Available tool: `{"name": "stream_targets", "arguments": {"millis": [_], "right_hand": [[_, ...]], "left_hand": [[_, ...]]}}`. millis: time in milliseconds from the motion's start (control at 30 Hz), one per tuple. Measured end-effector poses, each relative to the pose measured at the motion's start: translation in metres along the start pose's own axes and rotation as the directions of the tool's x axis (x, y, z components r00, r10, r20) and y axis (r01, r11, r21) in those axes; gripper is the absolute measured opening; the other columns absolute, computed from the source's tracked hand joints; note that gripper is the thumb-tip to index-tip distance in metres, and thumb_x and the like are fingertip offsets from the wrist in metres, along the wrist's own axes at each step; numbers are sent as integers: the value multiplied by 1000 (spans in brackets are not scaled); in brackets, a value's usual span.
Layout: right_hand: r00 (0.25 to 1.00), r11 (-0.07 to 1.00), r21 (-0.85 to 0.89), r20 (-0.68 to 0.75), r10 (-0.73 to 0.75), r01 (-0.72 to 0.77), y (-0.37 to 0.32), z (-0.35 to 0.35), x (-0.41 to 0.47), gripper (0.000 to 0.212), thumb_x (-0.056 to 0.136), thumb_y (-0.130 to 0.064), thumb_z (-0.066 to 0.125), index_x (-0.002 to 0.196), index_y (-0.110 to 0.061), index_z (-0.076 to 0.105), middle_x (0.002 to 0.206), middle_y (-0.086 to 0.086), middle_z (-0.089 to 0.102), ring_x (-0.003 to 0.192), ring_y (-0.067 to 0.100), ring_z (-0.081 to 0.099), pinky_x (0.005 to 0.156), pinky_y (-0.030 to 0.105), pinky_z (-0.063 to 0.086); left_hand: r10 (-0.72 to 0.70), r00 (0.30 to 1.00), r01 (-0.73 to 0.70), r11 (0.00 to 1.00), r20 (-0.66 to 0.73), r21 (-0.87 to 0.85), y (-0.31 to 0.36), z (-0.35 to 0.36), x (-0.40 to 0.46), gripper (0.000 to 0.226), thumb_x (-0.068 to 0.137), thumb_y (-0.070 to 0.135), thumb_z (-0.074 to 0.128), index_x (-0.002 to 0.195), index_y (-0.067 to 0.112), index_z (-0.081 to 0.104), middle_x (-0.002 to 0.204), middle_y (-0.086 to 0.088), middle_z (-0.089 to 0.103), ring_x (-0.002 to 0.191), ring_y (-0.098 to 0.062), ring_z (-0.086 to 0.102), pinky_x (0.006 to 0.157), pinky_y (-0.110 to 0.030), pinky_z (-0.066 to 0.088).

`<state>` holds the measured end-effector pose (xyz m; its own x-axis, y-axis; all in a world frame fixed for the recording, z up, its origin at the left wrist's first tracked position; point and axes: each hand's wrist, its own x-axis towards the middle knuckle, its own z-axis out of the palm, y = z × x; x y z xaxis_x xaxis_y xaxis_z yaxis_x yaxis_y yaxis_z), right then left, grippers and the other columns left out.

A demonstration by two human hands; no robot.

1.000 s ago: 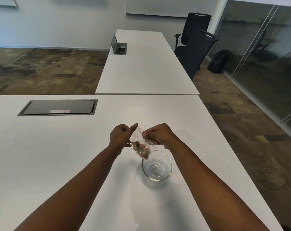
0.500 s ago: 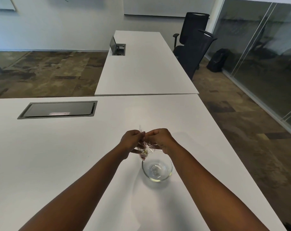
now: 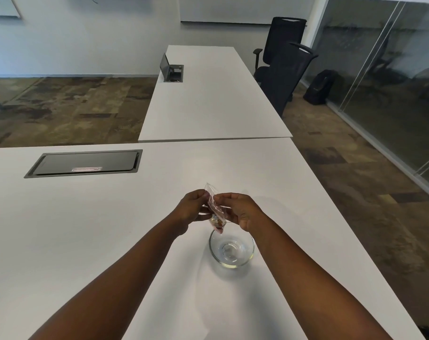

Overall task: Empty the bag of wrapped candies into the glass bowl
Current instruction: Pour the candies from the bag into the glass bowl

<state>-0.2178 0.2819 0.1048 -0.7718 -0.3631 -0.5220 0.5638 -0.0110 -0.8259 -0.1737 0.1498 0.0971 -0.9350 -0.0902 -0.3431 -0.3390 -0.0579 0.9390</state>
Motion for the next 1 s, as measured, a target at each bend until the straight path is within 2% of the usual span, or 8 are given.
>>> {"name": "stream_targets", "arguments": {"millis": [200,367,500,600,667,800,867,1000], "right_hand": [[986,985,-143,-117,-117,100,0,3,1,19,79,1,69,65,-11,63,66,5,63,57,15,61,52,22,55],[930,913,-374,-250,-271,165,1,1,4,19,73,-5,75,59,-16,67,64,6,66,59,20,62,75,41,60],[860,774,-605,-283,-426,184,1,1,4,3,73,-15,75,73,-13,74,81,9,76,73,24,67,74,36,57],[815,693,-702,-298,-498,167,0,-1,3,5,74,-19,74,76,-15,74,86,5,77,79,22,66,66,25,44],[805,659,-739,-301,-512,142,0,-2,3,4,75,-18,73,77,-16,74,86,5,77,84,24,68,66,24,44],[826,676,-719,-276,-492,163,-1,-5,5,6,74,-9,70,80,-10,74,86,10,76,84,31,70,79,38,58],[865,726,-664,-246,-438,178,-2,-8,6,9,74,-4,71,81,-7,74,75,8,73,76,28,70,80,41,59],[956,910,-360,-128,-265,204,-5,-12,4,9,78,-11,73,70,-14,68,67,-2,64,65,15,60,55,24,54]], "left_hand": [[-19,998,24,997,-65,67,2,-4,1,31,96,17,42,68,15,53,72,-6,60,63,-17,61,59,-22,54],[0,990,31,976,-143,213,3,-6,5,29,92,16,46,64,14,53,64,-6,61,56,-17,64,55,-23,51],[11,979,50,953,-201,298,2,-7,7,31,87,13,46,57,16,53,58,-3,61,52,-17,65,55,-23,49],[12,976,66,937,-220,343,3,-7,7,30,84,12,45,55,16,53,57,-4,61,56,-20,65,55,-24,48],[12,974,73,926,-224,369,4,-7,7,28,83,13,46,56,16,53,57,-3,61,56,-19,65,56,-24,48],[4,980,73,921,-198,381,5,-6,8,26,85,13,46,60,16,52,62,-2,62,61,-17,65,56,-24,48],[-3,987,66,923,-163,379,6,-6,8,25,87,13,47,62,16,51,67,-2,63,66,-17,65,56,-23,48],[3,989,49,936,-147,349,9,-4,8,23,88,13,48,65,15,52,82,-9,63,81,-22,64,58,-25,48]]}}
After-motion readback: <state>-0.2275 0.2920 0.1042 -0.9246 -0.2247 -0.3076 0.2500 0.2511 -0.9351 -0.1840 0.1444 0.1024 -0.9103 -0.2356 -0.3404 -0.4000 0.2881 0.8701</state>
